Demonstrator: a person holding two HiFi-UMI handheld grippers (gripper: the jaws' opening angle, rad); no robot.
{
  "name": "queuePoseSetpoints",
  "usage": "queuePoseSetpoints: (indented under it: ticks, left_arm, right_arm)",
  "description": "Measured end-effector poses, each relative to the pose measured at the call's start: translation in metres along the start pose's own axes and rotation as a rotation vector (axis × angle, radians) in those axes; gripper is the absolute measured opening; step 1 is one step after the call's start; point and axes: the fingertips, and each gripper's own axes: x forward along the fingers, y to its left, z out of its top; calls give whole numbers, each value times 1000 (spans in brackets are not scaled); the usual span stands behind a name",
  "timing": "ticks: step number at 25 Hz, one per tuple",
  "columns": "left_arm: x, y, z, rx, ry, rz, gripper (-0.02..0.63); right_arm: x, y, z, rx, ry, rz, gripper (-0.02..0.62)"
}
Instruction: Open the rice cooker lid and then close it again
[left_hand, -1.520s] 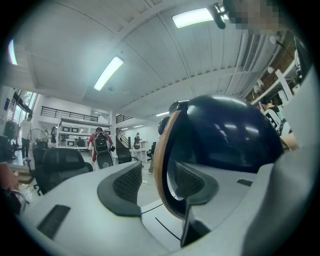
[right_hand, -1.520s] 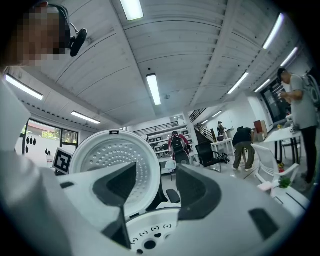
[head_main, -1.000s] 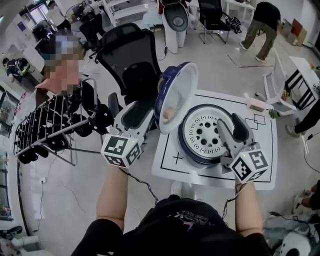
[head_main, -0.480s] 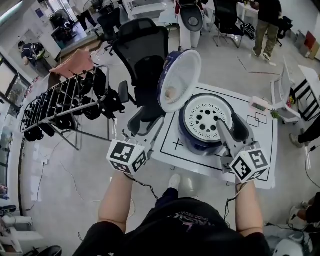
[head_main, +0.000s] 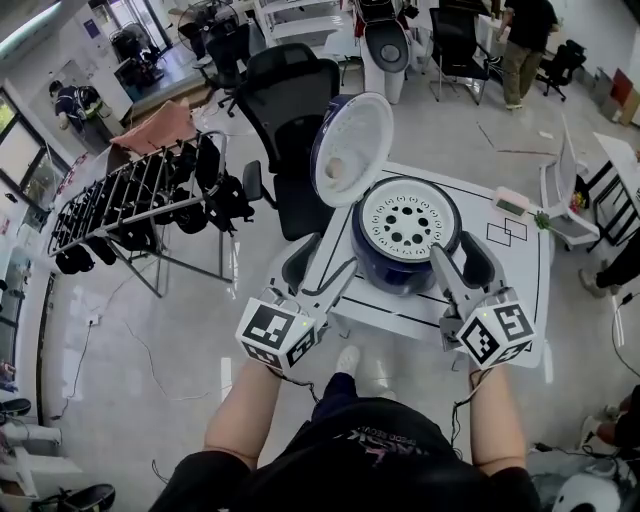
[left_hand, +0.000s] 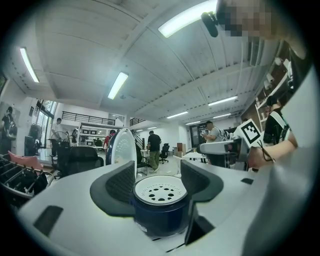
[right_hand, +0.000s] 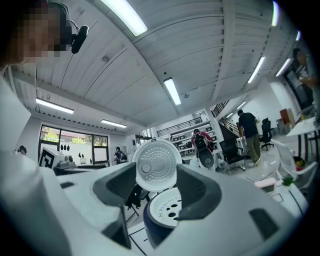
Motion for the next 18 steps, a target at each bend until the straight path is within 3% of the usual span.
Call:
queuePoseSetpoints:
  ticks: [9,18]
  left_arm:
    - [-11,-34,4,5,-13,-21,276]
    - [-16,-42,4,12,-28,-21,276]
  right_arm:
    - [-37,1,-2,2,-3,-16,241]
    - [-48,2,-3,0,-15,-20,241]
